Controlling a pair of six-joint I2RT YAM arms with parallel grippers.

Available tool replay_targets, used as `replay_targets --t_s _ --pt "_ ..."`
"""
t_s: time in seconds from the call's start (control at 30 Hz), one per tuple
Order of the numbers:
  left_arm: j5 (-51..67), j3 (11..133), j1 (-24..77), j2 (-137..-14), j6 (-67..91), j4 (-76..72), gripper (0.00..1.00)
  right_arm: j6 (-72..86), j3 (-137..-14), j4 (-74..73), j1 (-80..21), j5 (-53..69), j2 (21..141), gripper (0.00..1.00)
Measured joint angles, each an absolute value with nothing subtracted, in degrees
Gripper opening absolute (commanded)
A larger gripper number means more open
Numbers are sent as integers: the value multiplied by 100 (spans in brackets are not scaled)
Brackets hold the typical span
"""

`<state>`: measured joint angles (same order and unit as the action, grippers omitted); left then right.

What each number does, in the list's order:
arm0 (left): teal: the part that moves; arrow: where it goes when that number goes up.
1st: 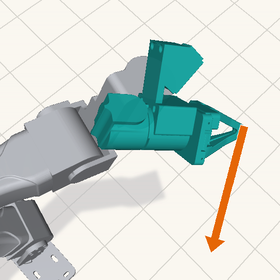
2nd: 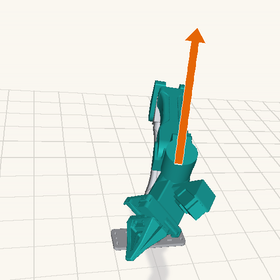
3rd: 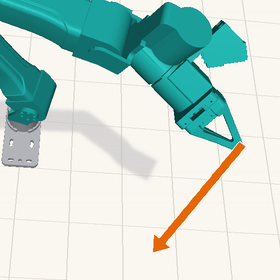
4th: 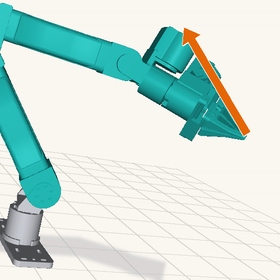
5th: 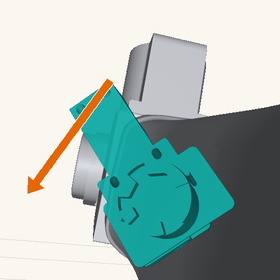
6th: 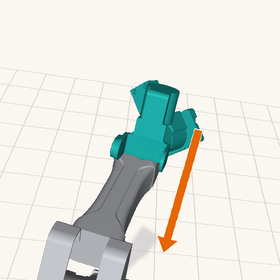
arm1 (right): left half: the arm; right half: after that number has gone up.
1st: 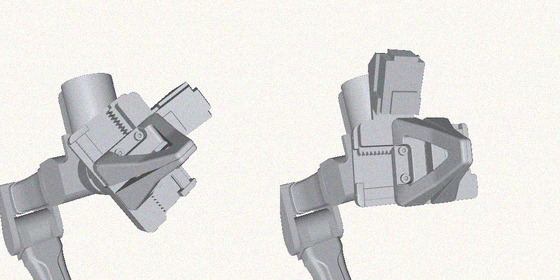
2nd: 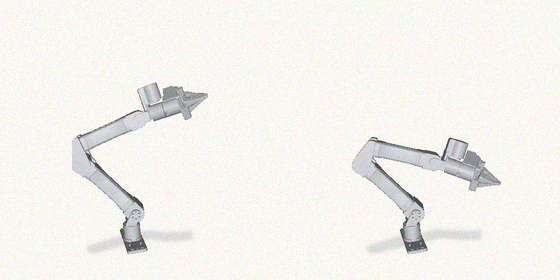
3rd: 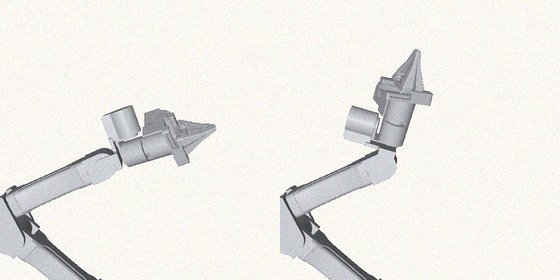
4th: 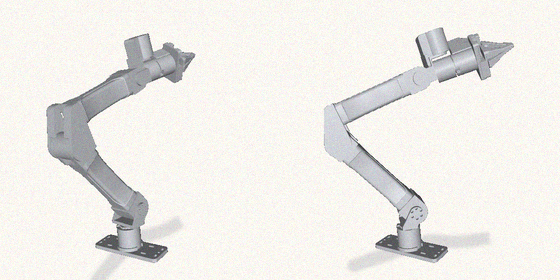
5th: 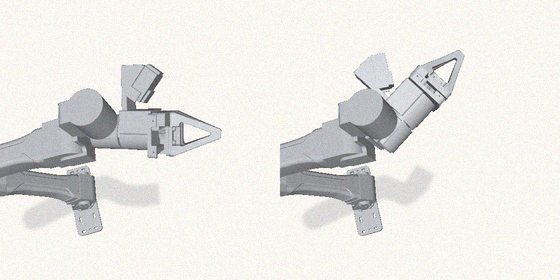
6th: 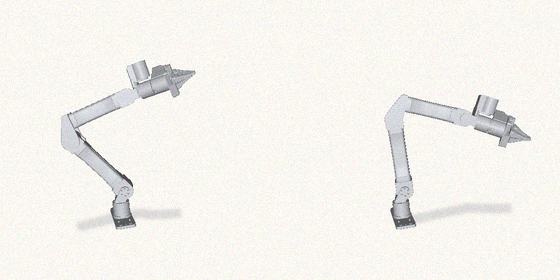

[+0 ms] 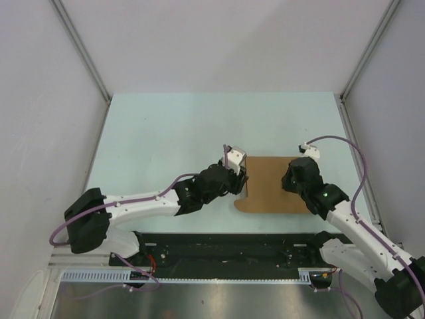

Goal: Fold the paper box

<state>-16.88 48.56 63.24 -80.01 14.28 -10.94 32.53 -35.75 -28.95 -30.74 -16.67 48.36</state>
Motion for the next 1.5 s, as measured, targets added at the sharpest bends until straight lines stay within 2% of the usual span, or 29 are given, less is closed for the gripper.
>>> replay_targets --t_s 0.03,0.07,0.1,0.13,0.17,0.2,0.27,0.47,0.9,1.13,1.3,1.5 --pt "-1780 4888 6311 -8020 1483 -1149 47 3236 -3664 -2895 -2939 -1723 4831 55" --pt "-1846 4969 6296 -8073 1520 -1173 49 3199 -3754 -2895 -2749 -1769 4853 66" --pt "-1929 5068 6285 -8162 1559 -1197 50 3164 -3844 -2904 -2547 -1793 4871 81" --pt "-1986 5175 6281 -8270 1573 -1214 52 3096 -3927 -2912 -2329 -1833 4886 88" --pt "-2047 5253 6274 -8368 1608 -1232 67 3030 -3992 -2915 -2128 -1855 4893 93" --pt "-2102 5301 6267 -8458 1627 -1249 74 2956 -4047 -2923 -1905 -1863 4897 99" --pt "-2226 5304 6254 -8552 1721 -1253 85 2853 -4110 -2930 -1597 -1852 4936 100" --pt "-2410 5153 6132 -8584 2062 -1330 90 2853 -4139 -2980 -1127 -1846 5575 100" --pt "-1769 4884 5607 -9013 2550 -1686 88 2995 -3820 -2683 -460 -1741 6493 100" --pt "-1243 4877 5605 -9236 2617 -1824 85 3175 -3664 -2012 -126 -1011 6781 87" --pt "-1149 4847 5553 -9238 2674 -1833 84 3310 -3581 -1623 -447 -801 6851 84" --pt "-1094 4709 5096 -9225 2707 -1621 82 3916 -3575 -786 -1577 -620 7426 84"
